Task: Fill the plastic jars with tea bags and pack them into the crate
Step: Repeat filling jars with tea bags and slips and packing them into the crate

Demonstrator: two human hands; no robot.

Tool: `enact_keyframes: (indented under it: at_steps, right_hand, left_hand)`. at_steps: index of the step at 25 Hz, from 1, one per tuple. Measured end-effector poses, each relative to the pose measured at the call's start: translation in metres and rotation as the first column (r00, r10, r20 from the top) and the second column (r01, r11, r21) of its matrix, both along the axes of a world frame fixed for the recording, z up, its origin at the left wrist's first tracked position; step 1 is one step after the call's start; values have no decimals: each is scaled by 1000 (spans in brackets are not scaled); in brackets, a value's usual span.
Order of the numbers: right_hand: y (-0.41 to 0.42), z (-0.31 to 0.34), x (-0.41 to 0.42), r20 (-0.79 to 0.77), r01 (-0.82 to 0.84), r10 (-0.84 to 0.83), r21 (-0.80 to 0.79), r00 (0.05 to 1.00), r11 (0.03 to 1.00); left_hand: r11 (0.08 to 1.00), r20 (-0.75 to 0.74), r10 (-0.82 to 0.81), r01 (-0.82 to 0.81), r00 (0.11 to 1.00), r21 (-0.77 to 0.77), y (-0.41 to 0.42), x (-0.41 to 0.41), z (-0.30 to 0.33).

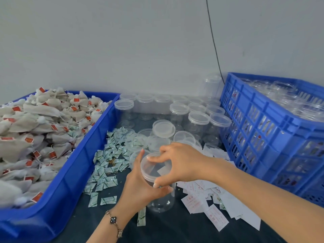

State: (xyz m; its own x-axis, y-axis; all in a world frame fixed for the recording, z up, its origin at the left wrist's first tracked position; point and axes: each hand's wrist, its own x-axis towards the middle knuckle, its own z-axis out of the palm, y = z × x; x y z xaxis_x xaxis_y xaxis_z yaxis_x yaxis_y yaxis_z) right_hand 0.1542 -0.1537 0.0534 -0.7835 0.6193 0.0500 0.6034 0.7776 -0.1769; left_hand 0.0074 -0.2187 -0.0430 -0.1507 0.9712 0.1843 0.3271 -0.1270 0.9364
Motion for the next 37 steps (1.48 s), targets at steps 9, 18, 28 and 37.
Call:
enact_keyframes:
  at_steps: [9,18,28,37]
  right_hand:
    - [-19,26,-8,234,-15,7,32,972,999]
    - [-48,13,-35,213,267,-305,186,928,945]
    - [-31,27,-17,346,0,38,-109,937,994]
    - [-42,25,-36,325,151,-219,221,920,963]
  left_hand:
    - [1000,49,3,-4,999,13,-7,10,-4]
    - [995,47,36,-31,998,-92,-9,17,-4]
    - [1000,81,-25,26,996,-7,-8,12,-10]
    - [998,153,-65,61,986,32,-2,10,-19]
